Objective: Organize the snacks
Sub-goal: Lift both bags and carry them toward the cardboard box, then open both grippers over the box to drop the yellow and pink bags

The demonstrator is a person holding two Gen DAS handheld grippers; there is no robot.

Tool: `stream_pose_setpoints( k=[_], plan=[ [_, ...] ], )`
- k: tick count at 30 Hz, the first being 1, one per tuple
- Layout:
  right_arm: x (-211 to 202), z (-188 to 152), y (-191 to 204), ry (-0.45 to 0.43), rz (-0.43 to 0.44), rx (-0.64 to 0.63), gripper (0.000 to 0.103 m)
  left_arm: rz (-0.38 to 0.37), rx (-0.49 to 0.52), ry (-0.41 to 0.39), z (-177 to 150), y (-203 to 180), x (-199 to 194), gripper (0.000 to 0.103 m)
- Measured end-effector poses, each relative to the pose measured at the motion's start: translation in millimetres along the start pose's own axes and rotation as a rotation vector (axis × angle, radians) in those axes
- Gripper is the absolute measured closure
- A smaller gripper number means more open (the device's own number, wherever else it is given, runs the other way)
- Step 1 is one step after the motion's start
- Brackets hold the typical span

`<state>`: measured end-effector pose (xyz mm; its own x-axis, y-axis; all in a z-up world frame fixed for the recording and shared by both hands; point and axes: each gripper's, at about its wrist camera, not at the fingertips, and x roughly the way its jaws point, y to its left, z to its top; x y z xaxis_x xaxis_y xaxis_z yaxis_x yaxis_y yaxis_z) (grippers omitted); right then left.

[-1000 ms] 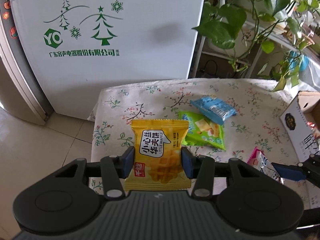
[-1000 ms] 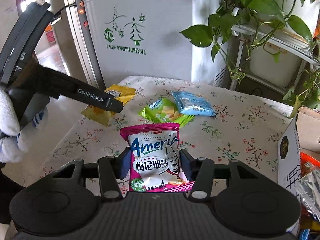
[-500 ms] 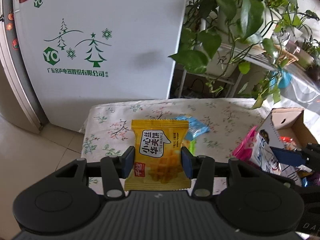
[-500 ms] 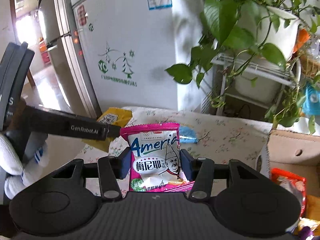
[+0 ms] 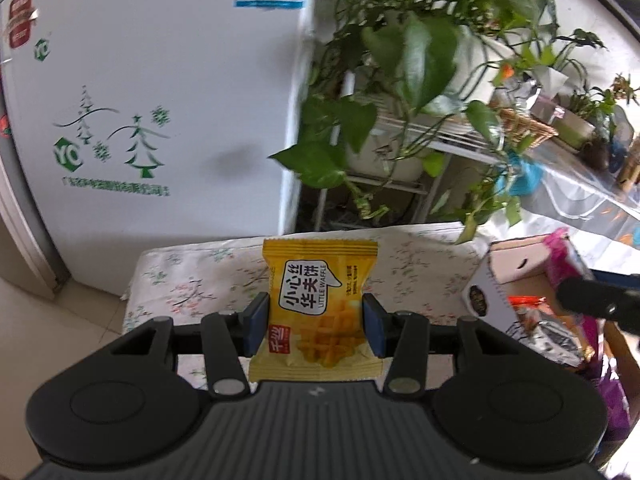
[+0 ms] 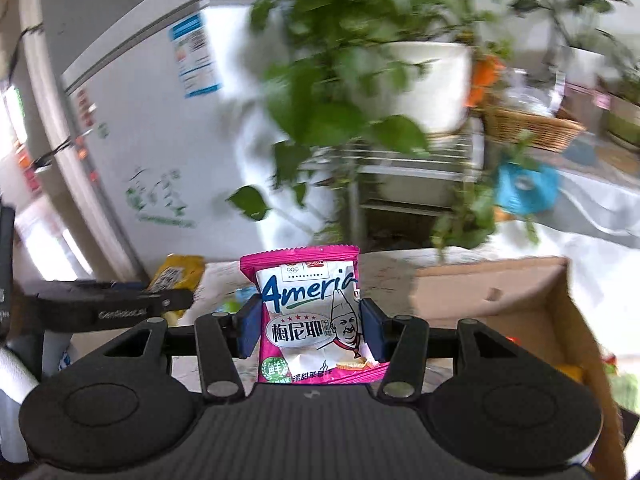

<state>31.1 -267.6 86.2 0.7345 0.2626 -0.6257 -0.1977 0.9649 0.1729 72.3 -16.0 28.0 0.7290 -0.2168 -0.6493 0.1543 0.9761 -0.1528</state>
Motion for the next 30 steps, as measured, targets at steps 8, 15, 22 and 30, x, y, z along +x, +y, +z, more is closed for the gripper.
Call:
stream_pose_setpoints(
  k=[8,15,22,30],
  plan=[
    [-28,3,-38,-0.054,-0.061,0.097,0.045,-0.058,0.045,-0.01,-9,-33,0,0.055],
    [-40,9,-76,-0.088,-0.077,0.264,0.045,-0.117,0.077,-0.005,-20,-66,-3,0.055],
    [-46,5,-113,-0.108,-0.13,0.464,0.045,-0.207,0.013,-0.008,-11,-115,7,0.055],
    [-57,2,-131,-0.143,-0.143,0.565,0.045,-0.25,-0.012,0.001,2,-166,23,0.055]
  ],
)
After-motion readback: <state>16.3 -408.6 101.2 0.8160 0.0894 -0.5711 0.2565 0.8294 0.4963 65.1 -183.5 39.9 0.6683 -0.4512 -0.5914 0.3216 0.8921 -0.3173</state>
